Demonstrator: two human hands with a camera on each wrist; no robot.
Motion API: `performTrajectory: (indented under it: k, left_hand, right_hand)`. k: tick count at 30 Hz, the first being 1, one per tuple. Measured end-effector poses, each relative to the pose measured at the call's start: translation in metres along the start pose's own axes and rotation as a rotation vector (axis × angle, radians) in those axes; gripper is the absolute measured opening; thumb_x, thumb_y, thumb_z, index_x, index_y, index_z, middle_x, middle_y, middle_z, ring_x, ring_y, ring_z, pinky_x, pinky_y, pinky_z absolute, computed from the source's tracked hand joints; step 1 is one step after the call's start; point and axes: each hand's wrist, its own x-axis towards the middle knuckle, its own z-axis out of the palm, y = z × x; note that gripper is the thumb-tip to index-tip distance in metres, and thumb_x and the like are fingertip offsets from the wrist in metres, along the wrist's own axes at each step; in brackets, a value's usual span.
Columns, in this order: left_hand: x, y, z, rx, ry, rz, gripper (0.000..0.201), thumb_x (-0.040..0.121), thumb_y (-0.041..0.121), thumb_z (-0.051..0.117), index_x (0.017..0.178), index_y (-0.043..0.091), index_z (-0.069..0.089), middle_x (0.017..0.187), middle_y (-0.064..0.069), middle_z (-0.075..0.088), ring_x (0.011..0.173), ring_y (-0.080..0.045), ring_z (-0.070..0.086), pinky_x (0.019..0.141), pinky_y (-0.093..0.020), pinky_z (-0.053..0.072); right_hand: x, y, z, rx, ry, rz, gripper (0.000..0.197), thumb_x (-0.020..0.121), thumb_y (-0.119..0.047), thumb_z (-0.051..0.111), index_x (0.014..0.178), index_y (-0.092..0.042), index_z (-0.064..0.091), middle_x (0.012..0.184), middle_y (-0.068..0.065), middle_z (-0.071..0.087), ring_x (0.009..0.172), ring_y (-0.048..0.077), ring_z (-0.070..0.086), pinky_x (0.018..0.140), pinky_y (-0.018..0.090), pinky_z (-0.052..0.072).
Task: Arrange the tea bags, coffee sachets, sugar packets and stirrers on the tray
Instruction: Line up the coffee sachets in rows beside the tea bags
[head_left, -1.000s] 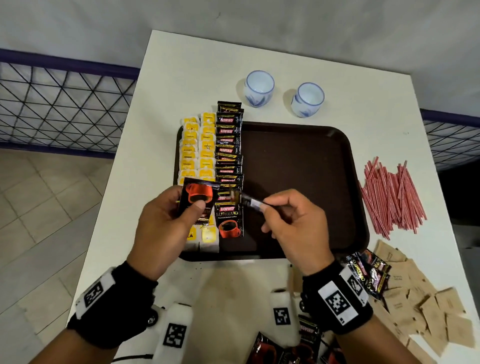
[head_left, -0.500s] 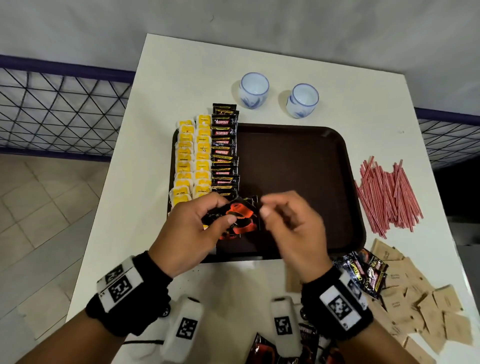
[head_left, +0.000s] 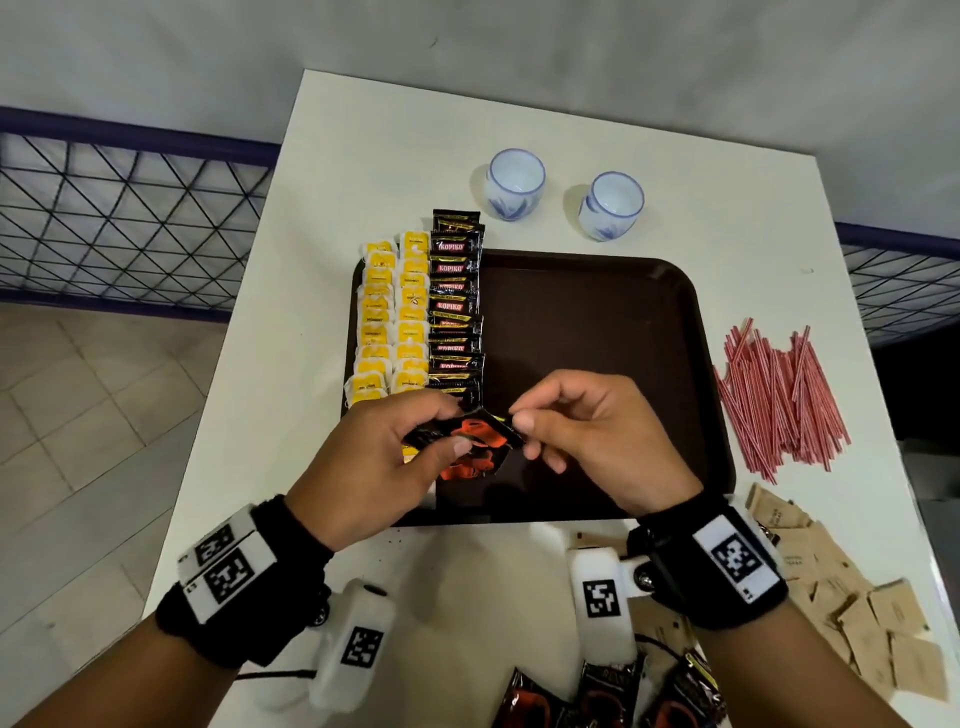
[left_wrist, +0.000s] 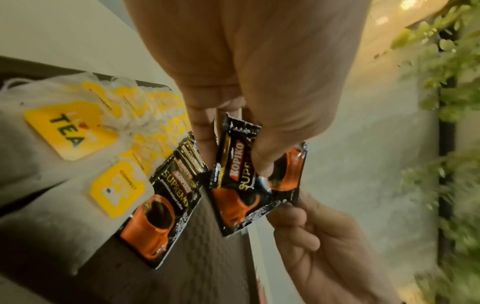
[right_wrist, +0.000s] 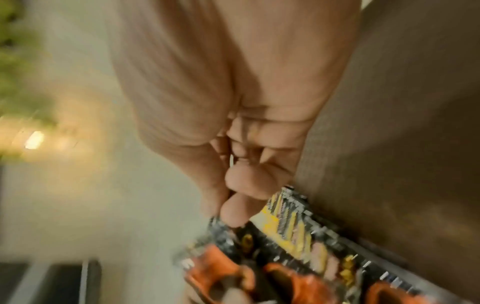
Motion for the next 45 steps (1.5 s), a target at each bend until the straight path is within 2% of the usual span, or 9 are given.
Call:
performTrajectory:
  k: [3,7,12,17,24,28,35,40,45]
  left_hand:
    - [-0.002,-0.007,-0.014,-0.136,0.073,-0.124,0.02,0.091,0.02,0.073,0.108,0.028,0.074,0.105,0.01,0.075,0.101,-0.011,0.07,0.09,-0.031,0.054]
    - [-0.009,-0.018,-0.033,-0.192,0.243,-0.221,0.017,0.089,0.008,0.071,0.096,0.023,0.073,0.091,0.006,0.077,0.089,-0.015,0.073,0.08,-0.023,0.054]
    - [-0.021,-0.027,-0.041,-0.145,0.256,-0.307,0.014,0.087,0.029,0.075,0.099,0.022,0.073,0.092,0.002,0.077,0.092,-0.022,0.073,0.09,-0.051,0.056]
    - [-0.028,-0.027,-0.031,-0.147,0.238,-0.334,0.011,0.089,0.011,0.071,0.093,0.021,0.073,0.085,0.003,0.077,0.084,-0.017,0.072,0.08,-0.031,0.055]
    - [-0.032,-0.028,-0.021,-0.202,0.193,-0.36,0.029,0.092,0.005,0.067,0.092,0.033,0.076,0.088,0.001,0.078,0.089,-0.021,0.072,0.082,-0.033,0.056]
    - [-0.033,-0.032,-0.021,-0.186,0.167,-0.395,0.024,0.094,0.004,0.064,0.094,0.025,0.076,0.09,-0.005,0.077,0.091,-0.028,0.07,0.083,-0.038,0.055]
    - [-0.015,-0.018,-0.015,0.139,0.073,-0.342,0.029,0.095,0.016,0.062,0.075,0.036,0.056,0.059,0.012,0.059,0.058,-0.006,0.054,0.053,-0.014,0.037]
    - [-0.002,-0.01,-0.008,0.151,0.075,-0.326,0.016,0.096,0.018,0.06,0.087,0.031,0.063,0.074,-0.002,0.067,0.068,-0.019,0.061,0.062,-0.034,0.049]
    - [0.001,-0.005,-0.003,0.14,0.075,-0.326,0.03,0.096,0.016,0.06,0.077,0.039,0.055,0.069,0.004,0.064,0.066,-0.014,0.057,0.053,-0.018,0.039]
  right_hand:
    - [0.006,0.005,-0.005,-0.126,0.096,0.015,0.008,0.09,-0.004,0.068,0.082,-0.006,0.069,0.059,0.012,0.066,0.048,0.027,0.052,0.048,0.03,0.043]
    - [0.01,0.018,0.0,-0.246,0.094,0.091,0.014,0.092,-0.005,0.067,0.079,-0.011,0.068,0.058,0.009,0.067,0.049,0.023,0.059,0.051,0.032,0.049]
    - [0.013,0.033,0.009,-0.333,0.05,0.205,0.016,0.094,-0.007,0.064,0.079,-0.013,0.067,0.057,0.007,0.068,0.046,0.013,0.06,0.05,0.022,0.048]
    - [0.022,0.04,0.021,-0.368,0.024,0.261,0.014,0.095,-0.01,0.064,0.082,-0.013,0.067,0.058,0.006,0.068,0.047,0.012,0.061,0.049,0.022,0.048]
    - [0.024,0.038,0.036,-0.351,0.039,0.185,0.012,0.094,-0.007,0.064,0.083,-0.011,0.066,0.064,0.004,0.065,0.05,0.011,0.064,0.047,0.021,0.049]
    - [0.026,0.037,0.036,-0.396,0.041,0.135,0.012,0.093,-0.01,0.066,0.083,-0.016,0.068,0.069,0.002,0.068,0.053,0.012,0.066,0.049,0.024,0.053]
    - [0.027,0.044,0.032,-0.45,0.045,0.13,0.015,0.092,-0.007,0.067,0.085,-0.02,0.067,0.069,-0.005,0.066,0.06,0.013,0.069,0.054,0.024,0.053]
    - [0.027,0.051,0.034,-0.494,0.088,0.128,0.019,0.089,-0.016,0.071,0.077,-0.031,0.065,0.073,-0.007,0.066,0.071,0.016,0.067,0.065,0.035,0.058]
    - [0.027,0.05,0.036,-0.476,0.132,0.112,0.017,0.09,-0.016,0.069,0.079,-0.029,0.065,0.074,-0.002,0.068,0.069,0.02,0.069,0.062,0.046,0.059]
